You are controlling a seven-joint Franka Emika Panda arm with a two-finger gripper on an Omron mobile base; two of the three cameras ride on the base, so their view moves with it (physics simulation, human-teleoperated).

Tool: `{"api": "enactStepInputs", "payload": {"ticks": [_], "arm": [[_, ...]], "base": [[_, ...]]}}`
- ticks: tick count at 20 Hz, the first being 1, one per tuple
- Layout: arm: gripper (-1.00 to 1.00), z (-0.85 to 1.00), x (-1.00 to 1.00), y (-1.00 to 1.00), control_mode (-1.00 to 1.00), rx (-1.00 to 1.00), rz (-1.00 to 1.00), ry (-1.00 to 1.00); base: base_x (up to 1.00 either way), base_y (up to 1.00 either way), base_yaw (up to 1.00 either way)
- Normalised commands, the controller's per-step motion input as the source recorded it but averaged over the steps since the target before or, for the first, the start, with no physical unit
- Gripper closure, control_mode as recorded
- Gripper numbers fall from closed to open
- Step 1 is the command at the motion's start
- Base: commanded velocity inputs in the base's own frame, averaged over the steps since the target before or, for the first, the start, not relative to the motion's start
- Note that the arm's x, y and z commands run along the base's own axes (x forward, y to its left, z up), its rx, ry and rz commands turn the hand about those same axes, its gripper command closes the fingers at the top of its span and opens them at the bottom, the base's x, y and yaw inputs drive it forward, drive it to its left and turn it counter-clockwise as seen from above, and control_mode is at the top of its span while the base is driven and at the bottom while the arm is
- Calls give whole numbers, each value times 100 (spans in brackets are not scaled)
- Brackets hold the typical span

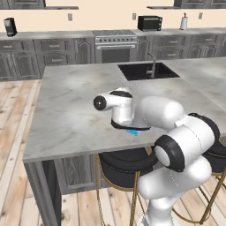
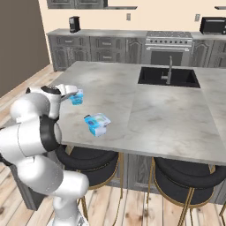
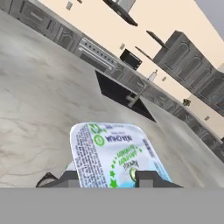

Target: Stack the yogurt containers by placing the smaller containers on top of the larger containers.

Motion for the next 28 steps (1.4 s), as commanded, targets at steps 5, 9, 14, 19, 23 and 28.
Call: {"api": "enactStepInputs", "payload": {"ticks": [5,9,14,19,23,28], "arm": [[100,38,-34,-23,-100,0,0,3],[100,37,-26,-14,-100,0,0,9],[100,17,-35,-10,-100,0,0,7],[100,1,-44,-10,-100,0,0,0],[100,0,-41,-17,-100,-2,0,0],[100,0,-32,-27,-100,-2,0,1]], "base": [[0,0,0],[0,0,0],[0,0,0],[0,0,0],[0,0,0],[0,0,0]]}}
